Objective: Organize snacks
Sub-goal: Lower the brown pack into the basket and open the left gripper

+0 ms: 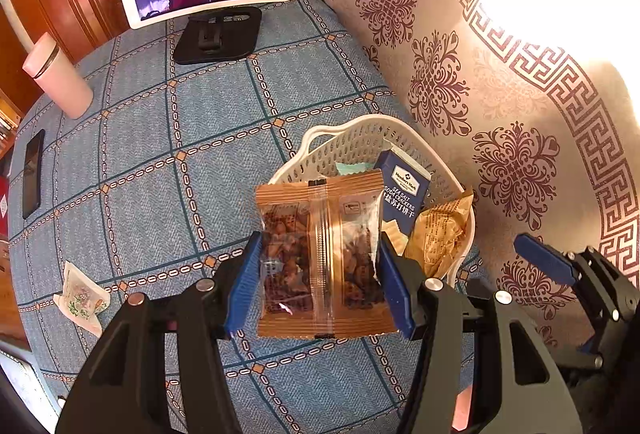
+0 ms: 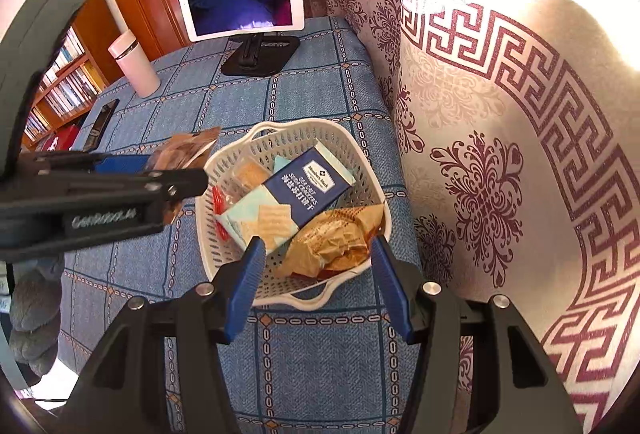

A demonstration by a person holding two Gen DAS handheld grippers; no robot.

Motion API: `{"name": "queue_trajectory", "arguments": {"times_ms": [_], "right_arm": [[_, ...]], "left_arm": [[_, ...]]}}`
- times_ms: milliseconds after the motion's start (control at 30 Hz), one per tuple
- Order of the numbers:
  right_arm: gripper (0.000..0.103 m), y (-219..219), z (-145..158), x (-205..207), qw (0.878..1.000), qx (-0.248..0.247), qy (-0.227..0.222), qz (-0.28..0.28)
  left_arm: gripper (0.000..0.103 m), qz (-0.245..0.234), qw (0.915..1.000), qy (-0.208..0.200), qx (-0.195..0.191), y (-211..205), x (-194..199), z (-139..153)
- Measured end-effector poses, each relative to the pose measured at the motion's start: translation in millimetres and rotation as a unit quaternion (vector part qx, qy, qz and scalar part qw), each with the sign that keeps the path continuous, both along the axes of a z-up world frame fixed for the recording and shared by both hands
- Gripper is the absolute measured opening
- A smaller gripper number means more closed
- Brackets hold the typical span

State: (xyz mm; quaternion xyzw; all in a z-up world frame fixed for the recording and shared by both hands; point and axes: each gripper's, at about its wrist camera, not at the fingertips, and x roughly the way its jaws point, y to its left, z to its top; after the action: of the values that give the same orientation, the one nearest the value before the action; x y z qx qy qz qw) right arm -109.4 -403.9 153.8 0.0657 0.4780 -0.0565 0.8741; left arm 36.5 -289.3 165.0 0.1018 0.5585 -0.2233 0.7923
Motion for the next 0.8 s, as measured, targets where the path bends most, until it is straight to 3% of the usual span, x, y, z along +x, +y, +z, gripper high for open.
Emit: {"name": "queue_trajectory", "arguments": {"times_ms": [167, 400, 567, 800], "right_arm": [[0.057, 21.3, -10.9, -18.6, 0.996, -0.059, 0.002, 0.062], [0.057, 23.0, -14.1, -32.5, 0.995, -0.045, -0.010, 0.084], [0.062, 24.9, -13.5, -35.4, 0.993, -0.072, -0.018, 0.096], [0.064, 37.0, -14.4, -41.0, 0.989, -0.071, -0.019, 0.126]], "left_arm": [[0.057, 0.024, 0.9992, 0.031, 0.009, -10.0, 10.9, -13.0], [0.057, 0.047, 0.9971, 0.050, 0.031, -14.7, 13.1, -20.0], [0.057, 0.040, 0.9967, 0.055, 0.045, -27.2, 4.4, -19.5], [0.057, 0.035, 0.9945, 0.062, 0.077, -35.9, -7.8, -21.4]]}}
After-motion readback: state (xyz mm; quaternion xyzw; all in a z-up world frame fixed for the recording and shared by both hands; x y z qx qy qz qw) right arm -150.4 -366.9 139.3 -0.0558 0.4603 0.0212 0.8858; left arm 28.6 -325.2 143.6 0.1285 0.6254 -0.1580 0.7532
